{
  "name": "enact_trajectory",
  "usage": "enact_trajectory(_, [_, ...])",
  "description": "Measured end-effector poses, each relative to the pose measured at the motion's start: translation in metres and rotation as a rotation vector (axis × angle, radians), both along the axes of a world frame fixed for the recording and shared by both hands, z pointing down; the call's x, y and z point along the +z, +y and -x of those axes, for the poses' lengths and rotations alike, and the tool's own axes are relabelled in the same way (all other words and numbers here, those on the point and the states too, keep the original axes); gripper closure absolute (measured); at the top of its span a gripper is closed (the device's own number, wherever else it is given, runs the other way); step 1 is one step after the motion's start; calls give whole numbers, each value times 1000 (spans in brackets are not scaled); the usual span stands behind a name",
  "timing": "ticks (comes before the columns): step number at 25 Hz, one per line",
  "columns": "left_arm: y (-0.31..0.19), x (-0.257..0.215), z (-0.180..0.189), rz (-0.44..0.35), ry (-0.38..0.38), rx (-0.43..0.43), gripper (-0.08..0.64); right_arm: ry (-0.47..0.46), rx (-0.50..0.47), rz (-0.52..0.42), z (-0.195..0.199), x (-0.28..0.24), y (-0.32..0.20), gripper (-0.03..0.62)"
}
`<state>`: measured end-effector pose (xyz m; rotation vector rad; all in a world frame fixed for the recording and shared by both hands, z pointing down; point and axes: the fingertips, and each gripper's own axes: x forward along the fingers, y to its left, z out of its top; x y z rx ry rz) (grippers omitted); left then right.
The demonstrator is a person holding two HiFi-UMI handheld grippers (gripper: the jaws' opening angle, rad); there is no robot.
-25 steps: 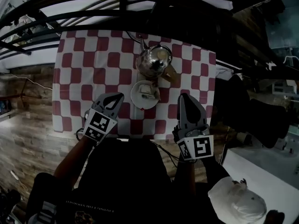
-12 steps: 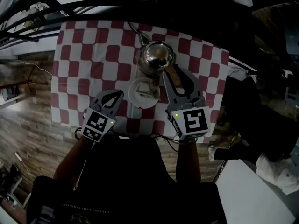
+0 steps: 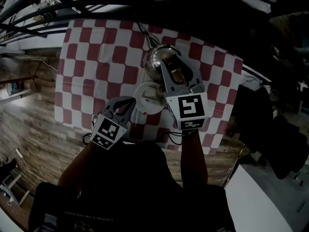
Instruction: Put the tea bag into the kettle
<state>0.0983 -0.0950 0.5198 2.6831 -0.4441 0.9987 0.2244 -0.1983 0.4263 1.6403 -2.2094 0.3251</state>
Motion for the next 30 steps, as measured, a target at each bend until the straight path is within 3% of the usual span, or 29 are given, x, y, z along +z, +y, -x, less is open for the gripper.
enact_trajectory(6, [-2,4,10,-3,-20,-20,557,52,20,-13,1,1,-9,488])
enact_trajectory(9, [-6,3,9,-20,-18,0,557,-10,120,-204,-8,-74,12,491])
enact_trajectory(11, [-8,5,6,-38,-30,45,557,26,186,-310,-28,-117,41,491])
enact_trajectory(13, [0,11,5,-44,-54,104,557,60,220,-358,-48,-132,69,491])
enact_trajectory(17, [7,20,-9,-83,-82,213,557,75,321,-342,-73,-128,108,491])
enact_trajectory(22, [11,36,-18,-97,-130,288,555,67,351,-327,-72,-123,127,491])
enact_trajectory(26, [14,62,-24,-119,-234,381,442,62,359,-325,-74,-122,132,491])
enact_trajectory(30, [13,76,-31,-147,-279,420,440,59,368,-319,-79,-119,134,491])
